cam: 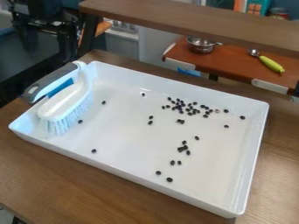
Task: Sweep into pile
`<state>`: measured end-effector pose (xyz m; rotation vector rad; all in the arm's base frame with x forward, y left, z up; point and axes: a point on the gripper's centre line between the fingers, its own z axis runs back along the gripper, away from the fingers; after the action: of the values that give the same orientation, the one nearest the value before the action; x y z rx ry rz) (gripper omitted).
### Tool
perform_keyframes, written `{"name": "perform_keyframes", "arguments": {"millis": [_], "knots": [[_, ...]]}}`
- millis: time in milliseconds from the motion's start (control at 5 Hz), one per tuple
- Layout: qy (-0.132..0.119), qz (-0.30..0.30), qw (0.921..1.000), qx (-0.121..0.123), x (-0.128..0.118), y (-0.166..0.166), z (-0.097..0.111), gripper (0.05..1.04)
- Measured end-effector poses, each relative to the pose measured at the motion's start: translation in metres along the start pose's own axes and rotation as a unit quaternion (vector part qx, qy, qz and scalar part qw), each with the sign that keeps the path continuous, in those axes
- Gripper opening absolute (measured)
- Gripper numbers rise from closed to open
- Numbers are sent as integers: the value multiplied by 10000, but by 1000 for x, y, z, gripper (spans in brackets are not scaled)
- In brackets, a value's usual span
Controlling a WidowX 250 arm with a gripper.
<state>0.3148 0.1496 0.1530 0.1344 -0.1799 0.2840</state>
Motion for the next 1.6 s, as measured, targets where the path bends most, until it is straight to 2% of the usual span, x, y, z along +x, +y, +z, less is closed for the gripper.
{"name": "perform_keyframes", "arguments": {"millis": [200,600,800,1200,1600], "knots": [[165,-13,9999,-43,-2,-2,-12,1001],[202,-135,9996,-157,3,-1,-34,1001],[77,-216,9996,-192,7,5,-37,1001],[398,-354,9985,-135,11,19,-56,1001],[505,-261,9983,-123,11,23,-73,1001]]}}
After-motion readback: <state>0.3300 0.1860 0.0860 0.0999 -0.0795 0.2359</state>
